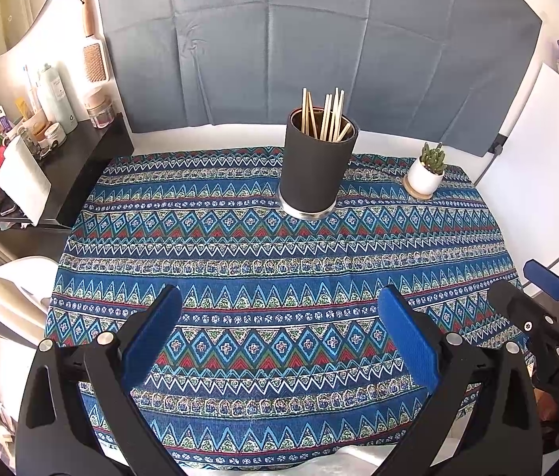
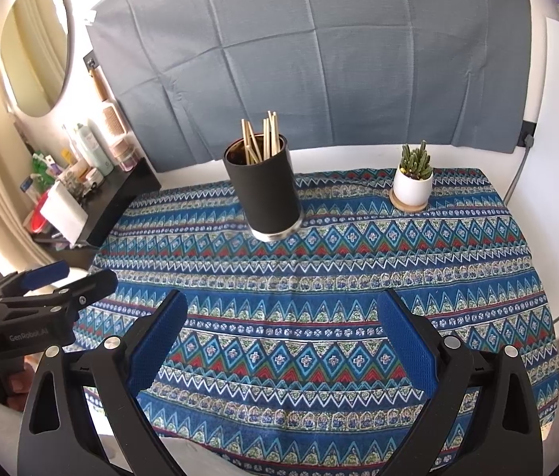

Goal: Organize utensils

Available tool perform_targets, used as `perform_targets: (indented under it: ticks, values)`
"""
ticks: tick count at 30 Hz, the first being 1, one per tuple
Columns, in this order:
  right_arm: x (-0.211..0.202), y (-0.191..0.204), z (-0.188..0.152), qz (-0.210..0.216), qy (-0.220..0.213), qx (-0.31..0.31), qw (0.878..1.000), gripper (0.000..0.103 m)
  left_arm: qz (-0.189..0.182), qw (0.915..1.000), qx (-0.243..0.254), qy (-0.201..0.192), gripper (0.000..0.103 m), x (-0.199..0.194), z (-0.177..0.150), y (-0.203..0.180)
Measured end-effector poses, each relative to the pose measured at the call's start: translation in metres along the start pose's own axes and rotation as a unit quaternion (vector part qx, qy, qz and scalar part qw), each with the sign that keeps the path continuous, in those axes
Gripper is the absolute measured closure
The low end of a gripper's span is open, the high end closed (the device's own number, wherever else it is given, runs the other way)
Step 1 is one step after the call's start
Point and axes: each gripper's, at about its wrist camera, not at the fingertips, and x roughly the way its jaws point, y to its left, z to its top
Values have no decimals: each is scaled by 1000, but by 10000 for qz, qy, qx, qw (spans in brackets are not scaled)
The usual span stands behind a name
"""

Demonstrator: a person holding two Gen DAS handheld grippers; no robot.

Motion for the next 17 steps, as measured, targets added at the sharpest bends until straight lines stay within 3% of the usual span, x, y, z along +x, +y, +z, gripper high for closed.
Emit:
perform_targets:
  ticks: [17]
  values:
    - [2, 2, -3, -15, 11, 11, 10000, 11, -58, 10000, 32, 49, 6, 2, -1, 0]
